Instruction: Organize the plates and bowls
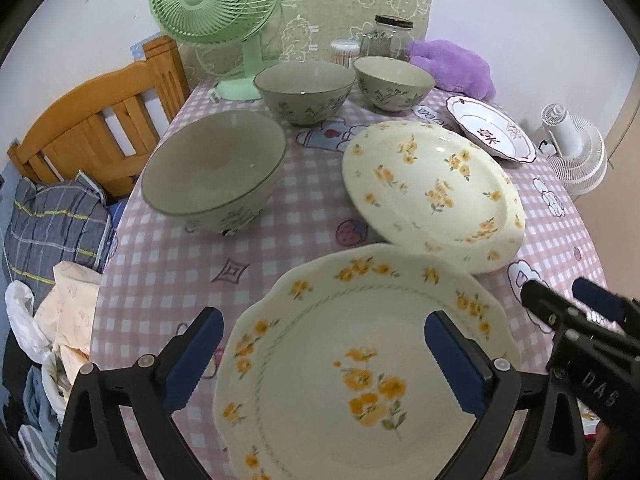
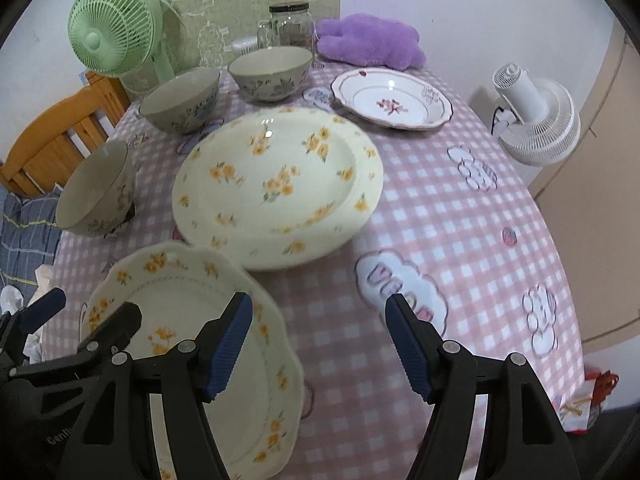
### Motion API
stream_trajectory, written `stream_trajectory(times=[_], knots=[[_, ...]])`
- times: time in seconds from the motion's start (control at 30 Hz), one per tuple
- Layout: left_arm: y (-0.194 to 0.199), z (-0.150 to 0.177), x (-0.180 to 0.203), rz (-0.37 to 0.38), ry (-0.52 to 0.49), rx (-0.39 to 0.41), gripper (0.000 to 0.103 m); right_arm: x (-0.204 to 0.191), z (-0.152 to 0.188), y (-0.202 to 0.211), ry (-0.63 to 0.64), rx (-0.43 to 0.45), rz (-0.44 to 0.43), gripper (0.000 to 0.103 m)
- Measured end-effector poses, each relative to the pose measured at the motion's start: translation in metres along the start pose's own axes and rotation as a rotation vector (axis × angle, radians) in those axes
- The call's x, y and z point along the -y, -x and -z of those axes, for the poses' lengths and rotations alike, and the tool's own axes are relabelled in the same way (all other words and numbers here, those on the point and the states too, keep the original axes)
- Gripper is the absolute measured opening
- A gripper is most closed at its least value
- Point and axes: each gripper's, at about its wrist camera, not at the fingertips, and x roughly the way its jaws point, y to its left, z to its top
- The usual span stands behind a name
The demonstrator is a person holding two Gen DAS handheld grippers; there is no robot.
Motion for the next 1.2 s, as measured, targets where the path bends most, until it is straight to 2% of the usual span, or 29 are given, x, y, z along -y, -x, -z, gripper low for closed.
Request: stream_trajectory(times=[0.43,0.6,0.97,1.2], knots=[[-0.026,-0.038,0.046,-0.045,0.040,0.011,0.101,0.045,-0.050,-0.026,0.024,0.009,-0.027,0.073],[-0.042,-0.048,0.064,-0.064,0.015,0.007,0.101,0.060,-0.066,-0.044,0.012,-0.010,-0.063,0.073],[-0.077,-0.085,0.080,-0.123,0.075,0.011,0.096,0.057,-0.105,-0.087,0.082,-0.001,-0.132,0.080],[-0.106,-0.104,0.072,-0.142,0.107,-0.005,0.096,0.052,-0.130,-0.117,0.110,-0.001,-0.113,0.084]])
